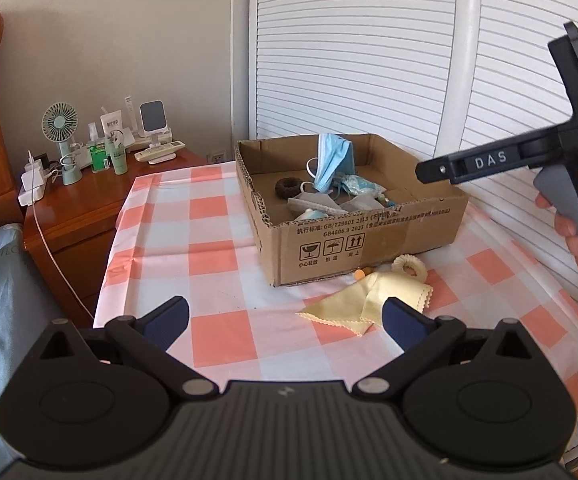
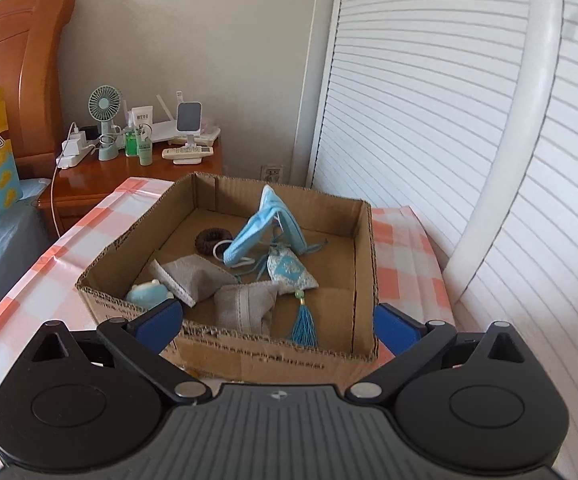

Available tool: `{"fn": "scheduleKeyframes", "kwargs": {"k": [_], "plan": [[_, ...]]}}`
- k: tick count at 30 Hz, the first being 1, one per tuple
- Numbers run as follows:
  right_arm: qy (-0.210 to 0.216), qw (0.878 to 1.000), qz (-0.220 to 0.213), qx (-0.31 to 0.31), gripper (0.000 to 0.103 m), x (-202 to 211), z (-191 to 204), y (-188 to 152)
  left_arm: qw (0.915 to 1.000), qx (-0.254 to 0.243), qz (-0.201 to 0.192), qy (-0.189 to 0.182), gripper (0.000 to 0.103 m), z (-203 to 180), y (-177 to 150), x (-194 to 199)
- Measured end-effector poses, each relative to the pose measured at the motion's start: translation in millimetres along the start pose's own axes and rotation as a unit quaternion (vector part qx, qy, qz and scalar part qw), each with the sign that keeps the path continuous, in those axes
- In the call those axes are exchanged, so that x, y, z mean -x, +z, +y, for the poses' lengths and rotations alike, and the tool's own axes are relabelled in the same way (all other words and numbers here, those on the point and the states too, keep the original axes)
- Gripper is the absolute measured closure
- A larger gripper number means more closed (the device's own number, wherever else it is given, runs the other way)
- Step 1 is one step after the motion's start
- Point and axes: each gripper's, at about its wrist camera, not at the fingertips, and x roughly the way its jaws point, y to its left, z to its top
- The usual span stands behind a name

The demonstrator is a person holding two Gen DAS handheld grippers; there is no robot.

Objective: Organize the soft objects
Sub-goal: 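Move both open tools back toward the items beside the box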

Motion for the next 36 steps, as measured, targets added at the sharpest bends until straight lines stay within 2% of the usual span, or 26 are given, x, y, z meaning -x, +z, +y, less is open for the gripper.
{"fn": "scheduleKeyframes", "kwargs": {"k": [5, 11, 14, 29, 36], "plan": [[0.0, 0.999, 0.03, -0.036, 0.0, -13, -2, -35, 1.0, 0.0, 0.002, 0.0, 0.001, -1, -3, 2], [-0.016, 0.997, 0.069, -0.027, 0.0, -37, 10, -62, 1.0, 0.003, 0.008, 0.001, 0.001, 1, -7, 2], [-0.008, 0.996, 0.083, -0.033, 0.0, -44, 15, -68, 0.9999, 0.007, 0.01, 0.003, 0.001, 3, -8, 3], [0.035, 0.994, 0.105, -0.002, 0.0, -48, 59, -85, 0.9998, 0.008, 0.018, 0.007, 0.001, 5, -10, -1], [0.041, 0.994, 0.099, 0.001, 0.0, -39, 54, -92, 0.9997, -0.003, 0.022, 0.003, 0.001, 1, -10, -5]]}}
